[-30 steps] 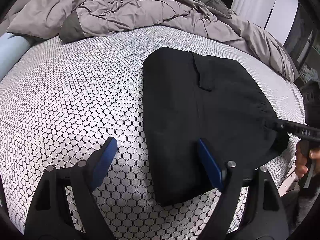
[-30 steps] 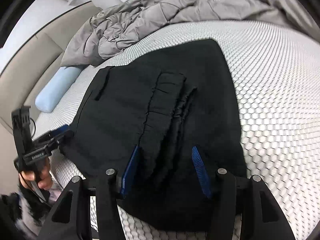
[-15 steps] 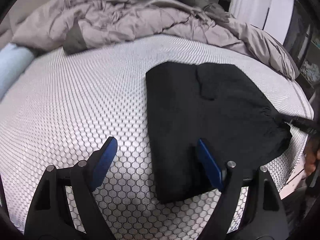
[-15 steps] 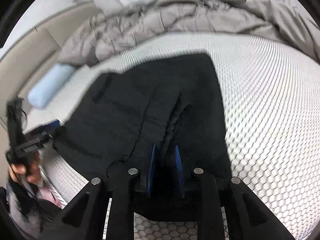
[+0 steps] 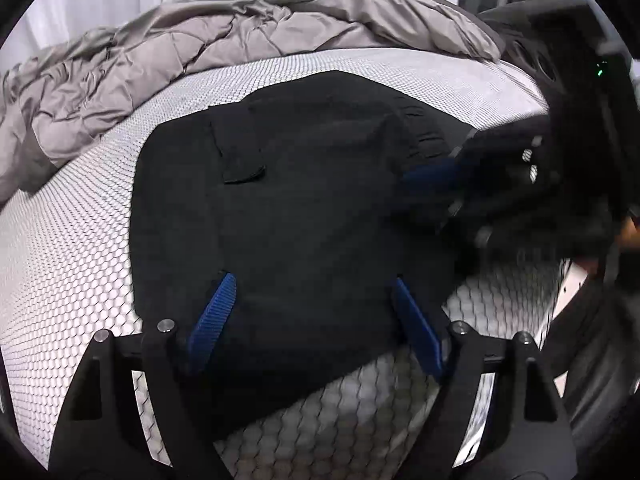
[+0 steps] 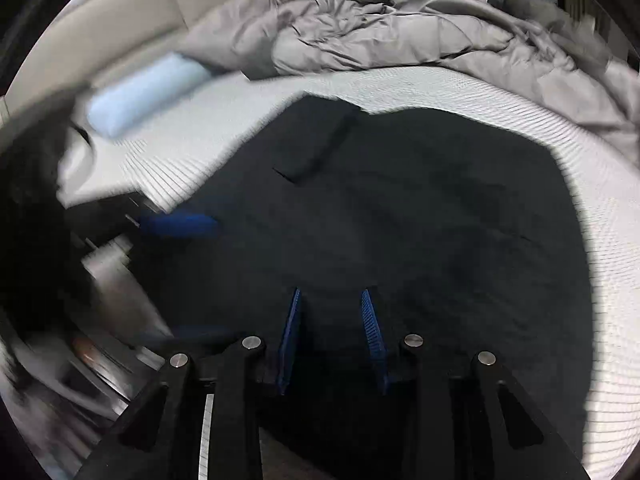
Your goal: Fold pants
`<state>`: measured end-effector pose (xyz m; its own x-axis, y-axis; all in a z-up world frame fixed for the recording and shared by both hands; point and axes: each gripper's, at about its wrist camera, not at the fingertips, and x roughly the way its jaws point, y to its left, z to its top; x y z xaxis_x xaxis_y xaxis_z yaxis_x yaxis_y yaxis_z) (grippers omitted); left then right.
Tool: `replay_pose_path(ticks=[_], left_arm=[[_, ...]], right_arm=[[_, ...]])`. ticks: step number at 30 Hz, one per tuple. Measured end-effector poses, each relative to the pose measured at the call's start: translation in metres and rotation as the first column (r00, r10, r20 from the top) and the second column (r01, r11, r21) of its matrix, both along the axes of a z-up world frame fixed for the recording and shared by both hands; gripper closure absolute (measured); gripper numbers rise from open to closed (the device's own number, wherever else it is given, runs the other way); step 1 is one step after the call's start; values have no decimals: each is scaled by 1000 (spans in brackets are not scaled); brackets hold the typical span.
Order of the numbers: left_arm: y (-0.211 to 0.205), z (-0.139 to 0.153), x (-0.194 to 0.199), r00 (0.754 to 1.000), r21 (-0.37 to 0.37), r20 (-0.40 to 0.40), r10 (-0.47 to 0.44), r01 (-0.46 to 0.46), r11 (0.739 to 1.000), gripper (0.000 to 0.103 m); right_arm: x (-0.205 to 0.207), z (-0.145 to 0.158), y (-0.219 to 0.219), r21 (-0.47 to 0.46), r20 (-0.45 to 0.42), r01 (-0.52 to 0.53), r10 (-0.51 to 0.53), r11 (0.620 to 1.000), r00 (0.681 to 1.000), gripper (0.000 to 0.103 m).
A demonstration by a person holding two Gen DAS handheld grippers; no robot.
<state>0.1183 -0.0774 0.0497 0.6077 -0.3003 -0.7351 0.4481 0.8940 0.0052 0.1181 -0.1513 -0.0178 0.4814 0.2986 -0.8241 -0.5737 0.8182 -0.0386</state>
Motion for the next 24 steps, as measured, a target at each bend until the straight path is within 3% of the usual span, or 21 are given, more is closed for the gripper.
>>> replay_pose_path(ticks=[1, 6, 10, 12, 14, 15, 17, 19, 20, 24], left_arm=[[3, 0, -5, 1000, 0, -3, -6, 6, 1000, 24], [10, 10, -18, 1000, 17, -1, 25, -25, 1000, 24], [24, 34, -12, 998, -107, 45, 55, -50, 993, 24], [27, 33, 8, 996, -128, 9, 88, -87, 988, 24], [29, 20, 24, 992, -112, -62, 107, -113, 987, 39], [30, 11, 28, 989, -91, -94, 111, -119, 989, 42], [37, 8, 27, 994, -101, -84, 77, -85, 991, 45], [47, 11, 21, 994, -100, -79, 71, -79, 992, 49], [51, 11, 18, 994, -98, -76, 78, -85, 992, 49], [61, 23, 17, 990, -100, -76, 119, -126, 987, 52]], right_arm=[[-8, 3, -9, -67, 45, 2, 1, 998, 999, 72], [-24, 16, -33, -82, 92, 24, -16, 996, 996, 68], [-19, 28, -34, 48, 89, 25, -30, 999, 996, 56], [-5, 30, -24, 132, 63, 39, -48, 990, 997, 51], [18, 19, -7, 142, -3, 33, -33, 989, 999, 51], [31, 9, 2, 119, -33, 35, -31, 992, 999, 51], [38, -5, 9, 49, -58, 36, -33, 998, 998, 58], [34, 0, 2, -42, 0, 59, -59, 997, 998, 58], [31, 3, -3, -89, 36, 78, -75, 993, 997, 67], [21, 14, -12, -105, 74, 84, -77, 991, 994, 70]])
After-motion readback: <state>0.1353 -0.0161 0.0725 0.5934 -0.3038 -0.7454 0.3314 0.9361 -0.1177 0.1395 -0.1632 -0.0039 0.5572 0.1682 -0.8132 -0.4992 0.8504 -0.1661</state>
